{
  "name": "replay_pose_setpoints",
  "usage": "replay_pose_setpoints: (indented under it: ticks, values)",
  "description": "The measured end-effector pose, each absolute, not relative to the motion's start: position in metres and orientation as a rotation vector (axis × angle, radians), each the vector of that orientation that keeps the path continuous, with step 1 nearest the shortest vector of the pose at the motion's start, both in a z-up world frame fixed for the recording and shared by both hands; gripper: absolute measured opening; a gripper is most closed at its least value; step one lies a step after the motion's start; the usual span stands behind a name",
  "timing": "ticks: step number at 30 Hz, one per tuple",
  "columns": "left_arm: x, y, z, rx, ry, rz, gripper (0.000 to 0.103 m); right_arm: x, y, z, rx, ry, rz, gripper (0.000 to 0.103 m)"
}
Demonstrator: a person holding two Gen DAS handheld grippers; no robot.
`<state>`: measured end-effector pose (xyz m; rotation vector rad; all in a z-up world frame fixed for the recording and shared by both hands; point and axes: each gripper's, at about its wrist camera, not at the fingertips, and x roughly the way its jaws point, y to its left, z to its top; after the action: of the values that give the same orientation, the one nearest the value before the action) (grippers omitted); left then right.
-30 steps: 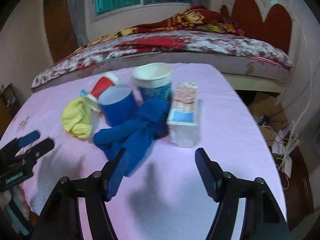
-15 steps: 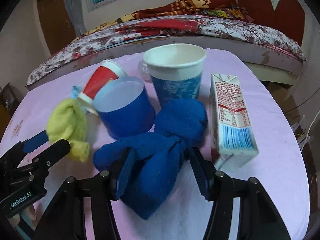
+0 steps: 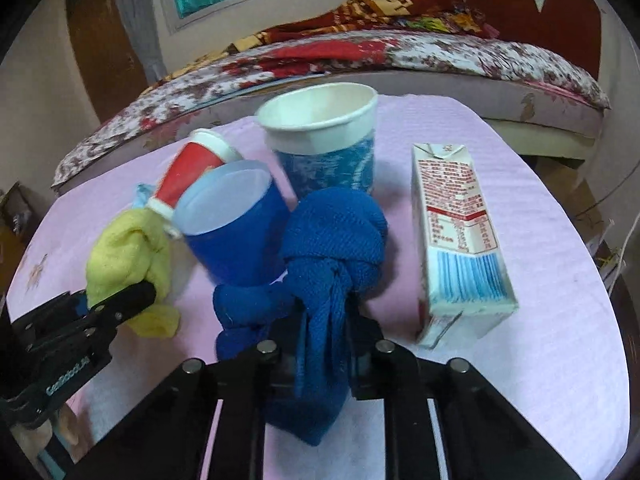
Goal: Collect trash
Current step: 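Grasp the yellow cloth with the left tool while the right tool grasps the blue cloth, then carry the yellow and blue cloths over the black bin with both tools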
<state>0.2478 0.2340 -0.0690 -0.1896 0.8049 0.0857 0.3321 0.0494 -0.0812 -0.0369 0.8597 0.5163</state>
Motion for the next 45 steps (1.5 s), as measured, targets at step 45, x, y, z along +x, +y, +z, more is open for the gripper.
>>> replay_pose_setpoints:
  ticks: [45]
  values:
    - [0.144, 0.035, -0.018, -0.046, 0.722, -0.218, 0.027, 0.176, -0.204, -0.019, -0.006, 0.717, 0.346, 0.016]
